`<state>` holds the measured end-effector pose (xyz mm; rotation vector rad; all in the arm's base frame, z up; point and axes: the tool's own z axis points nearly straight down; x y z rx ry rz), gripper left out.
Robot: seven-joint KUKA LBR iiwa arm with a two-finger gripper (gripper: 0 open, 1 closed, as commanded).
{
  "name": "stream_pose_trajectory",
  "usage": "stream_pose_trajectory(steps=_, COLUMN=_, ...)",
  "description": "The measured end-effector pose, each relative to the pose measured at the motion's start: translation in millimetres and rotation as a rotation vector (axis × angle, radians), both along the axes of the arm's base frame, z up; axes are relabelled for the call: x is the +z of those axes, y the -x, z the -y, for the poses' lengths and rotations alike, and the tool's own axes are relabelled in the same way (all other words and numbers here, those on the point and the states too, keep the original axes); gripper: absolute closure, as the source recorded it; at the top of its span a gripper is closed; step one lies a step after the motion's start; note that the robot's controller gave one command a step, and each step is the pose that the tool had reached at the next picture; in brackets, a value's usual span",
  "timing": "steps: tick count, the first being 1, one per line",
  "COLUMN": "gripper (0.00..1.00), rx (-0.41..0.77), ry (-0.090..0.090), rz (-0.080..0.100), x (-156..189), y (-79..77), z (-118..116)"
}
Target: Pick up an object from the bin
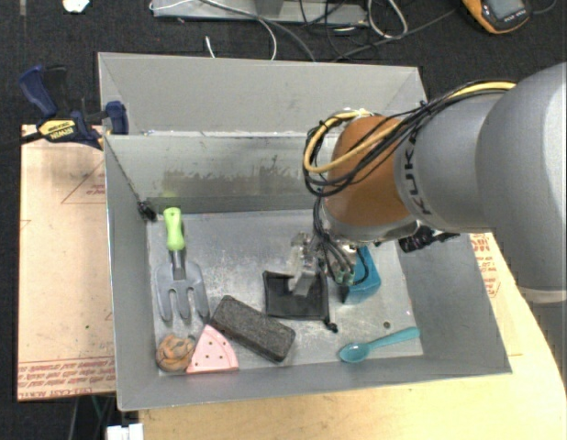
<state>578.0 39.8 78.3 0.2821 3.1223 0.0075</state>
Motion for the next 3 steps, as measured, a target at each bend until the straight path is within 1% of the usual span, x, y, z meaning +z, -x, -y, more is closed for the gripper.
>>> stream_pose_trajectory(steps=1, gripper=1.0, rx=0.0, ry=0.0, rz=-0.009, x=32.7, y=2.5, z=0.0)
stream_pose_trajectory(steps=2, gripper=1.0, rx=0.001, ry=-0.001, rz=0.0, x=68.9, y=0.0, z=-0.1)
stream_pose_trajectory(steps=3, gripper=1.0, rx=0.001, ry=-0.001, rz=-0.003, x=116.8, y=0.6, z=-0.2)
